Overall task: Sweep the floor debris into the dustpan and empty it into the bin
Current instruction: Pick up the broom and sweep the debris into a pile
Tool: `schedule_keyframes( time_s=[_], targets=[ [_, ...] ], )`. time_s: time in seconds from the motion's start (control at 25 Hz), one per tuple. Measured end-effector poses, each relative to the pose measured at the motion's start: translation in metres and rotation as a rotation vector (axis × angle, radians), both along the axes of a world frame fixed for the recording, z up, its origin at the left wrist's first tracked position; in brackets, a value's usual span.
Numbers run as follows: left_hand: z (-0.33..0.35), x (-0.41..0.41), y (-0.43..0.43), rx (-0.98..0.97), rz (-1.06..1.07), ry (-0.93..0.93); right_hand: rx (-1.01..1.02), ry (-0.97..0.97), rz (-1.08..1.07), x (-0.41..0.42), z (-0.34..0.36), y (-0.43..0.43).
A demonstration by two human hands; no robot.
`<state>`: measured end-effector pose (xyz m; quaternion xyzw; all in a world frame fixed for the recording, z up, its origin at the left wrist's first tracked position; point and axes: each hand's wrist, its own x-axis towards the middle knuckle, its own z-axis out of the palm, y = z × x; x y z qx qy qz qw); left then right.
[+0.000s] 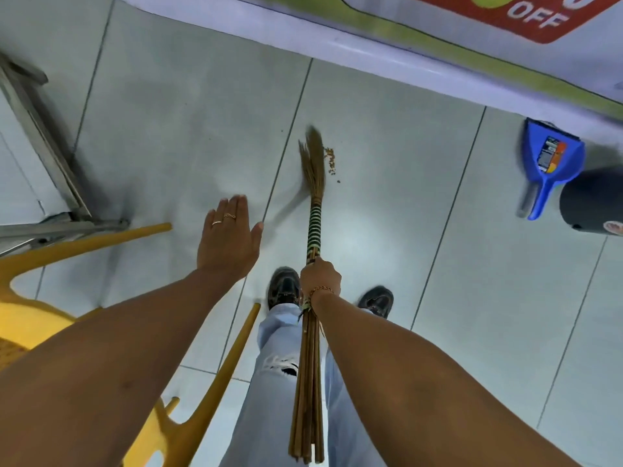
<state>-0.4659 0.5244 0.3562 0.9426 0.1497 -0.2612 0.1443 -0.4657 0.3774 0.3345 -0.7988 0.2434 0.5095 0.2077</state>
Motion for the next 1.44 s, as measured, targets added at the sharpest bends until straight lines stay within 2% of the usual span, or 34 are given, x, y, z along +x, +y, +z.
schedule_keyframes(
  time_s=[0.24, 0.4, 0.56, 0.72, 1.08, 1.44],
  targets=[
    [0.002, -0.018, -0.016, -0.012, -0.055, 0.022, 0.051, -0.185, 0.022, -0.034, 0.022, -0.040],
    [0.008, -0.024, -0.025, -0.023, -0.069, 0.033, 0.005, -0.252, -0.085, -0.048, 0.029, -0.063],
    [0.011, -0.019, -0.031, -0.033, -0.082, 0.001, -0.105, -0.107, -0.175, -0.053, 0.013, -0.068],
    [0.008, -0.017, -0.026, -0.013, -0.097, 0.002, -0.031, 0.068, -0.179, -0.051, 0.002, -0.044],
    [-0.003, -0.018, 0.007, -0.006, -0.065, 0.049, 0.056, 0.045, -0.419, -0.007, -0.032, 0.008],
    [-0.013, -0.024, 0.025, 0.001, -0.016, 0.063, 0.035, 0.020, -0.337, 0.020, -0.047, 0.020]
  ],
)
